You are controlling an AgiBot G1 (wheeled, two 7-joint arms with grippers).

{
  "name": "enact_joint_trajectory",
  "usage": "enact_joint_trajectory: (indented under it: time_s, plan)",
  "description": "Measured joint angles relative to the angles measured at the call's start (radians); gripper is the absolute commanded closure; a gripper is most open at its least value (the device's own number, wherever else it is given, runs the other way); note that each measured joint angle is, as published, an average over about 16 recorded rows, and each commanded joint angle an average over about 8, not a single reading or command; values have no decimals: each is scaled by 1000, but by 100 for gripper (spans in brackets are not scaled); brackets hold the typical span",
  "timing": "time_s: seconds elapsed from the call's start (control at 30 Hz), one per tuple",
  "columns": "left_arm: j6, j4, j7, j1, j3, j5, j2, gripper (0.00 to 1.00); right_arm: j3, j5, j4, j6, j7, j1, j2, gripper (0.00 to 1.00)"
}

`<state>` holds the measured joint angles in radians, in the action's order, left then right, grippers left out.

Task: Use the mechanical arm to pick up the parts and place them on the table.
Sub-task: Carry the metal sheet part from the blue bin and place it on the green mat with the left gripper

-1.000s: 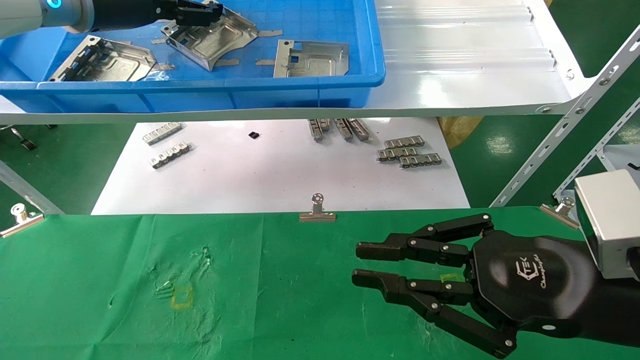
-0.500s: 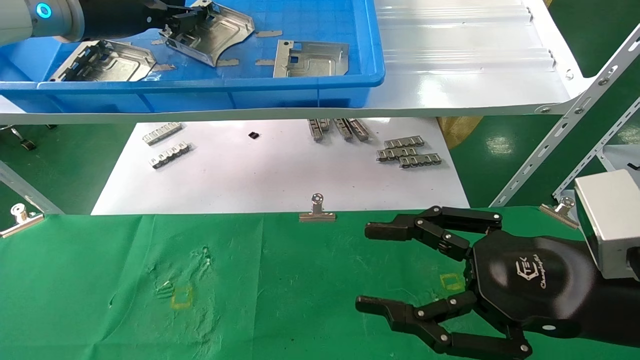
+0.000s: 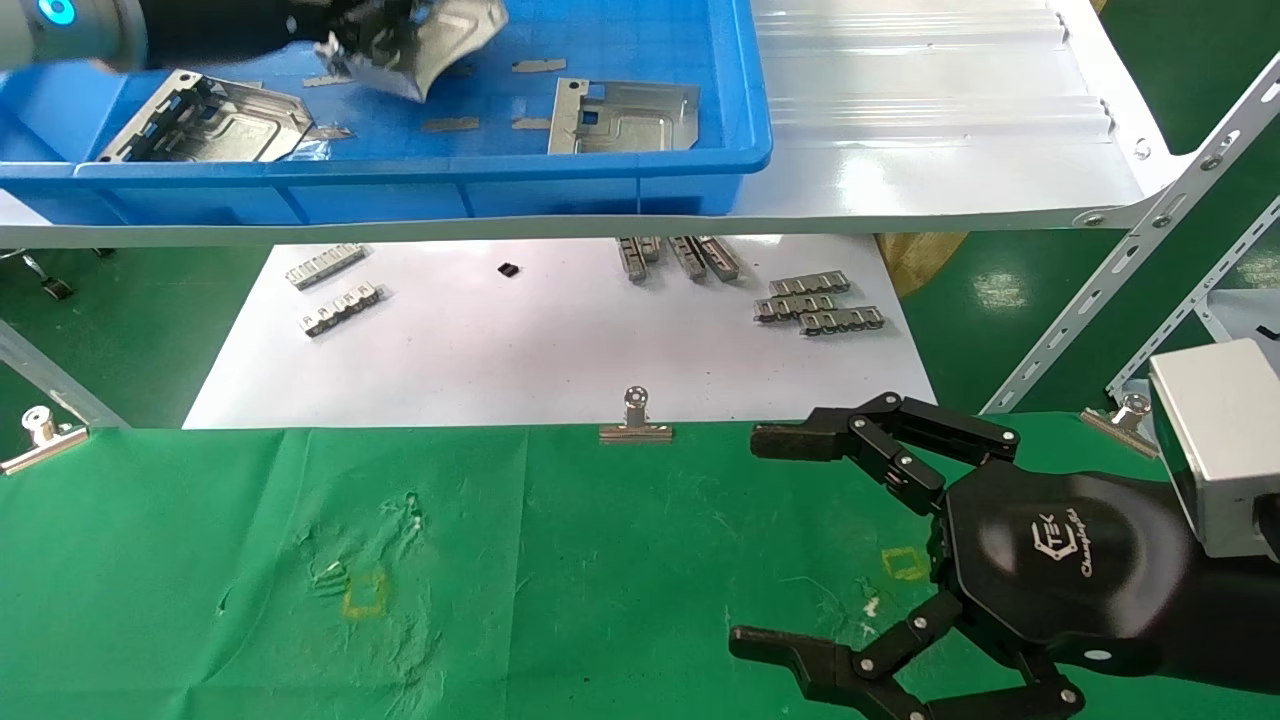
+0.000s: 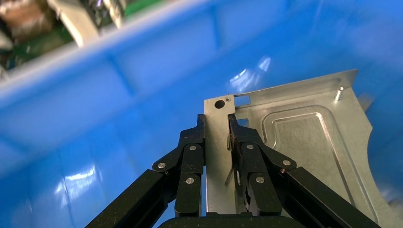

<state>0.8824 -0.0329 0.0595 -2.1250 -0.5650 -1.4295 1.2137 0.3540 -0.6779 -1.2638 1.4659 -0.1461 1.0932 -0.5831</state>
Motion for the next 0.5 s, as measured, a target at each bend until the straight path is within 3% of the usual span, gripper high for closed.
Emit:
enact_joint_trajectory:
  time_s: [0.5]
  plan:
    - [508, -84, -184, -28, 33, 69, -98, 100, 0, 0, 0, 0, 0, 0, 0, 0]
